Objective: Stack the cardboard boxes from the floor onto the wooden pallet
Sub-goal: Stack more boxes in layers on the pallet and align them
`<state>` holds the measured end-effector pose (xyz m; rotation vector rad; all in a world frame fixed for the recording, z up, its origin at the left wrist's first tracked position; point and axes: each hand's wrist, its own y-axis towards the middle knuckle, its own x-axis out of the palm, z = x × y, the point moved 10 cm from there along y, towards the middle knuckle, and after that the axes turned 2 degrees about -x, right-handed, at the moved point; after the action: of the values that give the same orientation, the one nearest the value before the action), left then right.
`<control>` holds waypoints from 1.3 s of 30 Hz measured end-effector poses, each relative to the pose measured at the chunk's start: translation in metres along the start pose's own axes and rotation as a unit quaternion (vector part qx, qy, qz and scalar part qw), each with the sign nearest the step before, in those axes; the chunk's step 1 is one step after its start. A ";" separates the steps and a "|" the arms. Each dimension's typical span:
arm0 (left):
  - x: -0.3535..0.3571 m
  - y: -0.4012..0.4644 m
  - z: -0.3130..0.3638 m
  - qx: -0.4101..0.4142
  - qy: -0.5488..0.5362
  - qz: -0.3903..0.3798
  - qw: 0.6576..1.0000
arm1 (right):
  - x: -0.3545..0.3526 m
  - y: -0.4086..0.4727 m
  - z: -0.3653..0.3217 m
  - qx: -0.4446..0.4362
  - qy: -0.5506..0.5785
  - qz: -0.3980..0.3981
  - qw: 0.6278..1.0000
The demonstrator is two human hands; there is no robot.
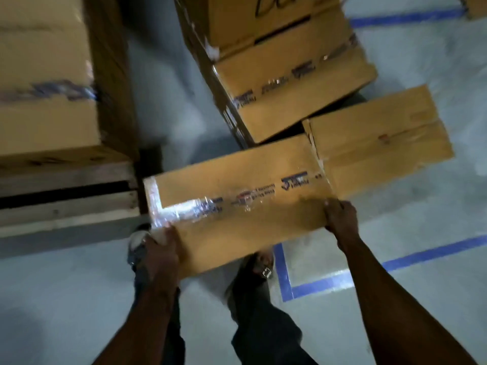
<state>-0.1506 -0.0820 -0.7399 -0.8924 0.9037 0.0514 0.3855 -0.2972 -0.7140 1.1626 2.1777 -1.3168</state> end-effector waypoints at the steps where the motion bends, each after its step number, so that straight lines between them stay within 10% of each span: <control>1: -0.015 -0.015 0.008 -0.002 -0.011 -0.017 1.000 | -0.013 -0.017 -0.015 -0.005 -0.003 -0.010 1.000; 13: -0.298 -0.191 0.084 -0.052 -0.139 -0.020 0.989 | -0.110 -0.188 -0.291 -0.170 -0.054 -0.070 0.982; 25: -0.528 -0.164 0.066 -0.029 -0.367 0.033 0.929 | 0.009 -0.366 -0.604 -0.348 -0.060 -0.136 0.926; 39: -0.616 -0.103 0.028 -0.040 -0.439 0.034 0.897 | 0.148 -0.458 -0.723 -0.379 -0.111 -0.209 0.894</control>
<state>-0.4880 0.0629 -0.2335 -0.7920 0.0803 0.5164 0.0205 0.2800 -0.1781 0.2375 2.4697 -0.5454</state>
